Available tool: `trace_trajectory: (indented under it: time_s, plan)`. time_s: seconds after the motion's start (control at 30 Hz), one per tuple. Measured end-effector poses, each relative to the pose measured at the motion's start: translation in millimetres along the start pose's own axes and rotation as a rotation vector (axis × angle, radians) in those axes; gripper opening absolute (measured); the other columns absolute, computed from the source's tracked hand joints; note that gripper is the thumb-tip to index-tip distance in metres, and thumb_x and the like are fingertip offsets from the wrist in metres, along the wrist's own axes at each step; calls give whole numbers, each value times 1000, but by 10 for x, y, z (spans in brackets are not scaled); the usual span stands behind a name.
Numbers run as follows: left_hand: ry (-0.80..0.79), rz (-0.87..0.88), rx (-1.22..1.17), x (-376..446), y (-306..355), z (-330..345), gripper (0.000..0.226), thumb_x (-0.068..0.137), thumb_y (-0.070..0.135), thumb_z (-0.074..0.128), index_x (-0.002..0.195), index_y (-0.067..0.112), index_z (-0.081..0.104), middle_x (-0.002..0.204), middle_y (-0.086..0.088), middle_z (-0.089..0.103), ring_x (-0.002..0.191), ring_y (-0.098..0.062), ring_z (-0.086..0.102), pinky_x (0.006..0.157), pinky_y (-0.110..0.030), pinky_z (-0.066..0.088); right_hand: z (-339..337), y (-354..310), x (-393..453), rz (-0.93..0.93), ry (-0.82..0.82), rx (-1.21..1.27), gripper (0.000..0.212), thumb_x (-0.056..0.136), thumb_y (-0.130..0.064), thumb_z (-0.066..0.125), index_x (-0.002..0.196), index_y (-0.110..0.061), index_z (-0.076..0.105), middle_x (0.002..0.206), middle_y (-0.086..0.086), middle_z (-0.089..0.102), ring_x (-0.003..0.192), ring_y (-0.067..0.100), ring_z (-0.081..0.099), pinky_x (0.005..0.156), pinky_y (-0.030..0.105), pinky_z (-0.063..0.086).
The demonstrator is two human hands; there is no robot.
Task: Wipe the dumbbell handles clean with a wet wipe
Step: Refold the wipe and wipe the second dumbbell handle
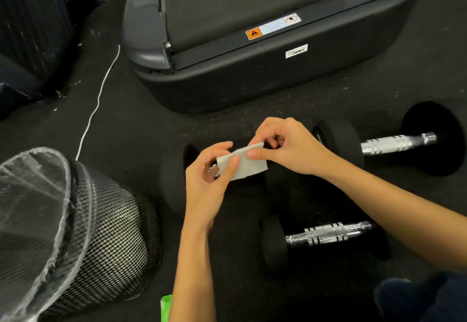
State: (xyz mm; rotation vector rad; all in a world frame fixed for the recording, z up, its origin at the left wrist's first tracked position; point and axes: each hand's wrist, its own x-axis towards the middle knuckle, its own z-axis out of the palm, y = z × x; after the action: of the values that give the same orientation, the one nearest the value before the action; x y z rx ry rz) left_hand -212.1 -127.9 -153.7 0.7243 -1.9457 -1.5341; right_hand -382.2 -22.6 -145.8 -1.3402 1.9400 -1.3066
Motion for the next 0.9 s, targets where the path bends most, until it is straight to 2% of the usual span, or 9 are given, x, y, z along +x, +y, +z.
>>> trace_trajectory:
  time_s: [0.07,0.13,0.23,0.3,0.37,0.47,0.6,0.83,0.9]
  plan:
    - [-108,-171,-318,31,-5,18,21,90,22,68,99,5,63,120,-10,67,116,-26,63,93,-37,54,18,-6,31,3,19,10,13,78,-33,77,90,-29,76,84,-11,58,60,6,43,59,24,41]
    - [-14,-287,-512,71,-63,84,22,91,23,65,103,5,59,114,-16,63,112,-28,63,92,-38,55,17,45,45,33,145,-12,28,76,-39,78,101,-29,72,89,-5,59,64,7,48,63,20,43]
    - [347,-166,14,177,-250,162,16,99,12,57,115,10,55,102,6,60,100,2,60,92,-30,53,-6,211,-21,122,305,-150,44,78,-49,72,115,-27,65,106,-1,59,93,12,56,84,26,48]
    - [388,36,374,271,-379,239,30,99,0,49,128,7,54,114,11,62,104,15,55,94,-14,44,15,333,-84,232,242,-243,66,80,-53,68,135,-21,53,128,2,54,119,18,49,101,31,41]
    - [157,172,620,337,-581,364,47,94,-11,47,138,4,51,134,-6,60,123,-8,56,109,-28,41,62,392,-128,350,126,-208,88,81,-56,66,151,-16,30,144,4,46,130,19,45,107,30,36]
    - [-15,358,1015,223,-956,543,62,82,-13,53,142,2,48,145,-14,52,136,-30,47,113,-47,36,113,425,-142,417,86,-118,91,83,-56,62,154,-19,18,132,6,60,104,12,61,94,22,41]
    - [-14,411,1172,-143,-1077,571,70,83,-8,35,152,2,29,159,-12,32,149,-23,25,121,-46,21,131,431,-146,420,115,-80,88,85,-53,62,154,-22,17,138,7,56,123,20,54,91,19,33]
    - [-140,397,1376,155,-876,546,68,78,1,54,145,-6,41,148,-22,46,140,-33,42,119,-48,29,105,459,-120,385,131,-16,86,84,-50,64,153,-22,21,150,3,43,135,17,43,100,19,31]
    - [-177,427,1402,74,-894,528,69,80,0,48,147,-5,36,152,-22,41,143,-33,38,119,-47,29,135,459,-114,388,131,7,85,87,-48,62,154,-22,18,148,1,45,131,12,46,97,13,32]
